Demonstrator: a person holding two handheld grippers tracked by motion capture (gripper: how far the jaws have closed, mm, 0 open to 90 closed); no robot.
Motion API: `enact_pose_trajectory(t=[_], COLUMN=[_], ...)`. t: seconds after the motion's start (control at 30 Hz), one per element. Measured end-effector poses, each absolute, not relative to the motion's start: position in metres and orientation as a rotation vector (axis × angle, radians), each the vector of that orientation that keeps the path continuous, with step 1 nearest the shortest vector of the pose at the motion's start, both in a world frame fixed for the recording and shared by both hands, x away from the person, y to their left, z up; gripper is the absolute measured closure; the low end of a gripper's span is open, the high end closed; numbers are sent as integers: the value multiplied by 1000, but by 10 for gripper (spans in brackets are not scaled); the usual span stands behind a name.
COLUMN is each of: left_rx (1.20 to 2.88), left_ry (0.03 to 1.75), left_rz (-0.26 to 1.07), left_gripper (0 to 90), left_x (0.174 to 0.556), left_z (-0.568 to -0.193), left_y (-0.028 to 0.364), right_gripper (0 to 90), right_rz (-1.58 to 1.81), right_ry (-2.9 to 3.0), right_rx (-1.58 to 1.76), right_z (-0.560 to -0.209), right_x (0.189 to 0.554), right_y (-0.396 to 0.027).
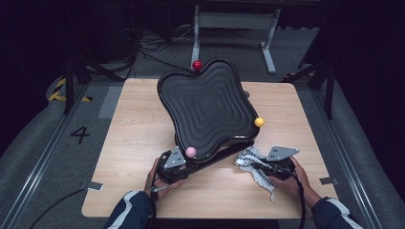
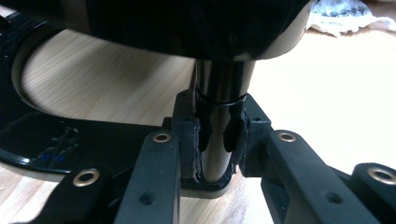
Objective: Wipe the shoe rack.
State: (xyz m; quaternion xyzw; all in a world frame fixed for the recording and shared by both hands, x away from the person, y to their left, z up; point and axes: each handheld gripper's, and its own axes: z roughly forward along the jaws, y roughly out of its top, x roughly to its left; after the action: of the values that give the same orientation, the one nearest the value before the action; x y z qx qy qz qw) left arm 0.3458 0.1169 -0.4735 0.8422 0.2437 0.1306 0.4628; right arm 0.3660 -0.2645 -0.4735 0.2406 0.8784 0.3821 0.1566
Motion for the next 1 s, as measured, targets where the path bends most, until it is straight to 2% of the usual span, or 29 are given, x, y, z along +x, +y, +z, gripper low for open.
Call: enact_pose_trajectory(t=[0.17,0.33,0.67,0.77,1.0], left_rx=[2123,2122,2126,2132,2135], left_ry=[570,568,572,566,572], left_rz=[345,315,312,314,297], left_gripper=[720,730,731,731,730], left_x=[346,345,344,345,345], left_z=[-477,-478,-478,-478,-478], left_y=[110,106,106,106,105], right_gripper=[790,791,791,791,788], right_rz=[1146,1176,1210,1209,1185], right_ry=[2453,2409,2392,2409,2401], right_rx=[688,656,565,493,420], right_z=[-467,-462,-459,-460,-467], right_x=[366,365,363,360,355], right_y=[-266,-254,-207,-177,-142])
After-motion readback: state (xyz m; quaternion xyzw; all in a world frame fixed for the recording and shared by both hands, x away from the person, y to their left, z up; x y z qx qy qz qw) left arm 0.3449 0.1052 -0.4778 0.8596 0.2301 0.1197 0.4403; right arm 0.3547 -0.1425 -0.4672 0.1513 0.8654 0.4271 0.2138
